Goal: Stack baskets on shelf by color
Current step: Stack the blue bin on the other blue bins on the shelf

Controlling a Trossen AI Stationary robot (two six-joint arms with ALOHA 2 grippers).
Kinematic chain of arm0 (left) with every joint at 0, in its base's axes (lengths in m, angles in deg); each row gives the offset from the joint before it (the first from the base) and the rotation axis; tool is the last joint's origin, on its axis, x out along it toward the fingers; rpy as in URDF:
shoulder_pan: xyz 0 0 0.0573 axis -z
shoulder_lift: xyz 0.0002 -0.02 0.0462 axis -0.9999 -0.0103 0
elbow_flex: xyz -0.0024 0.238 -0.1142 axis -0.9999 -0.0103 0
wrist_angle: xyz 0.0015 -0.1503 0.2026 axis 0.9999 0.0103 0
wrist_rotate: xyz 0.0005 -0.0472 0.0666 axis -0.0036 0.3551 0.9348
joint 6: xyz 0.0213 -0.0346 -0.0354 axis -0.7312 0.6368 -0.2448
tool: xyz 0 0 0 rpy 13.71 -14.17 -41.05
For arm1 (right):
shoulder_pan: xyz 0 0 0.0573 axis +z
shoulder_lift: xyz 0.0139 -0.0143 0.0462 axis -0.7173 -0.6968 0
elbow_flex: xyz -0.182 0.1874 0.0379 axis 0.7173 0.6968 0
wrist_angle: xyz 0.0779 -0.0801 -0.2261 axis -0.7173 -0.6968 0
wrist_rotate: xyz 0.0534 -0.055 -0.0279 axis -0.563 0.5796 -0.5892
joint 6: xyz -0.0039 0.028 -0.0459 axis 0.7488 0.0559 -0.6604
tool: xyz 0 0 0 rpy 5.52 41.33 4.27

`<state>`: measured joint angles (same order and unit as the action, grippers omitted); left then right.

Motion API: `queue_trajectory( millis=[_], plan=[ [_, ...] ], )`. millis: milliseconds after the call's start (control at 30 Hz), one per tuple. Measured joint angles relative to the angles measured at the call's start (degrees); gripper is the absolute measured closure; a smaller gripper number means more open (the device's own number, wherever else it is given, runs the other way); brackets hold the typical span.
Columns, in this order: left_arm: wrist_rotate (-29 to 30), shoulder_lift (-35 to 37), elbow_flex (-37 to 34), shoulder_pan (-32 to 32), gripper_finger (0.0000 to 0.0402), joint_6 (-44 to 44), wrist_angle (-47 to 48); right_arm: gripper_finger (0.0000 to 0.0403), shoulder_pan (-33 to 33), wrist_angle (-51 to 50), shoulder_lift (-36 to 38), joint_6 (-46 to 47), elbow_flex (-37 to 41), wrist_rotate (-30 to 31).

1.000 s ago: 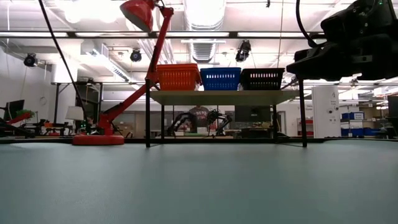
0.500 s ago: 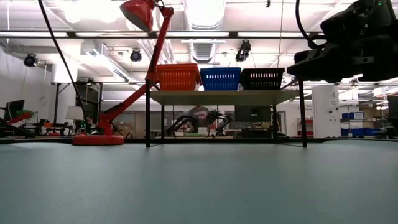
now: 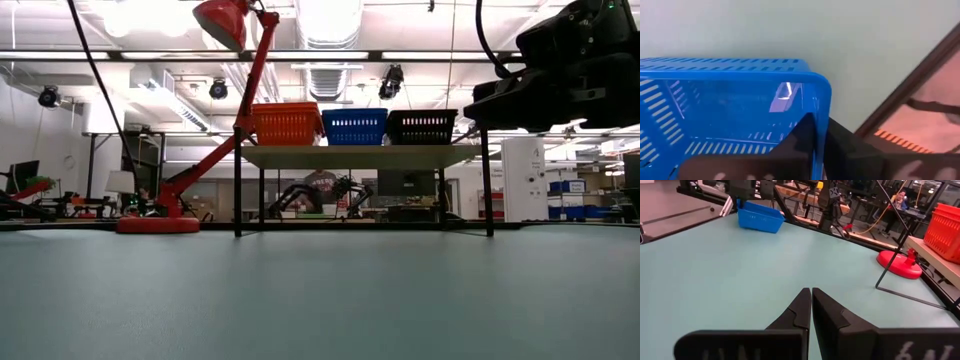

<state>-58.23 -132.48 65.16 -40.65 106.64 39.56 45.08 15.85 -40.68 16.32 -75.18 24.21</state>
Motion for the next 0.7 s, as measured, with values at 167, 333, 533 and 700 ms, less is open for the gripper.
queue_trajectory(
  millis=[167,333,533,700],
  plan=[
    [-0.17,0.00,5.17,-3.25,0.0401,-1.49,0.81,0.0394,0.00,-0.09,0.00,0.15,0.00,0.00],
    [0.51,0.01,13.10,-7.28,0.0401,-3.82,4.06,0.0394,0.00,-0.09,0.00,0.13,0.00,0.00],
    [6.11,0.02,21.04,-10.56,0.0401,-13.22,5.17,0.0394,0.00,-0.47,0.00,0.15,0.00,0.00],
    [11.31,0.02,26.11,-13.24,0.0401,-22.94,5.27,0.0394,0.00,-0.61,0.07,0.17,0.00,0.00]
  ],
)
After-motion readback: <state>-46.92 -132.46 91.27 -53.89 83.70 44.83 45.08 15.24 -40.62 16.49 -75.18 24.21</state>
